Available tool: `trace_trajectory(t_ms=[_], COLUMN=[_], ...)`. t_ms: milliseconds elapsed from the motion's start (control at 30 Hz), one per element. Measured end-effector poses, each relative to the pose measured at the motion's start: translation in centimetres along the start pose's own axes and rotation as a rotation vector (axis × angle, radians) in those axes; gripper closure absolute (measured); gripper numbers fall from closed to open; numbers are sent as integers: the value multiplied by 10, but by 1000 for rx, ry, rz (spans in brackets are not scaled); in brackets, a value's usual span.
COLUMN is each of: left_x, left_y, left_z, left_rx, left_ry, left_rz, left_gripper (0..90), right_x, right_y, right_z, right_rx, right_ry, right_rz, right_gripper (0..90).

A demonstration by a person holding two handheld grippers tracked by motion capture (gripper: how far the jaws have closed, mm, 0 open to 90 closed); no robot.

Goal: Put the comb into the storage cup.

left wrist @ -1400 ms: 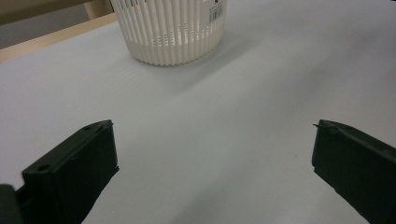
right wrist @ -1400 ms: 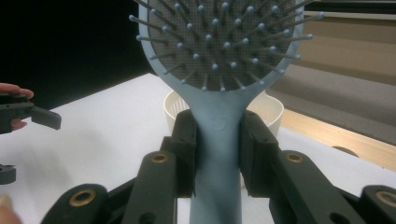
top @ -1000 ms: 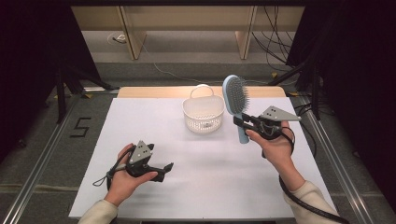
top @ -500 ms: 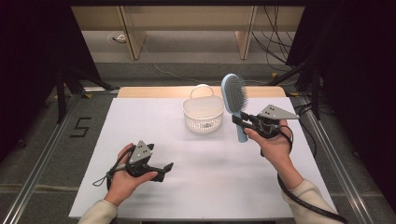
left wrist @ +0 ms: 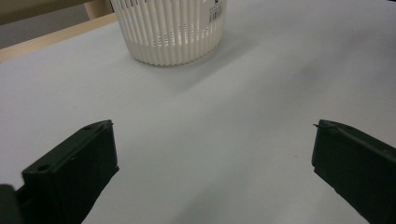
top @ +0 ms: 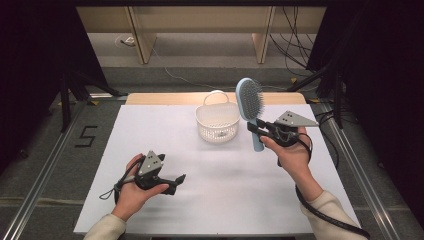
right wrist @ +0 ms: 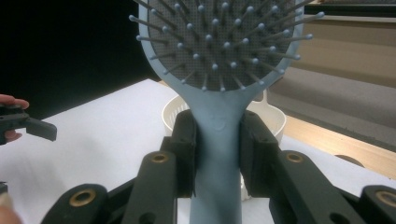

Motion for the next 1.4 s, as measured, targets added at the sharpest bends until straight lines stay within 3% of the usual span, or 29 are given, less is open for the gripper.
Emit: trace_trajectory(t_ms=[1400], left_x=[0], left_y=[0], left_z=[0], left_rx=[1], left_ry=[0], left_rz=[0], left_gripper=[0], right_x=[-6], right_y=[1], right_z=[8], right_rx=[-2], right_ry=[-9], right_rz=[14], right_gripper=[706])
Point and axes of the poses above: each handheld gripper's, and its own axes: z roughly forward along the jaws, x roughly out of its underside, y roughly to its left, the point moved 8 cm from there along z, roughly forward along the jaws, and after that the axes turned 13 degrees about x, right-handed, at the moved point
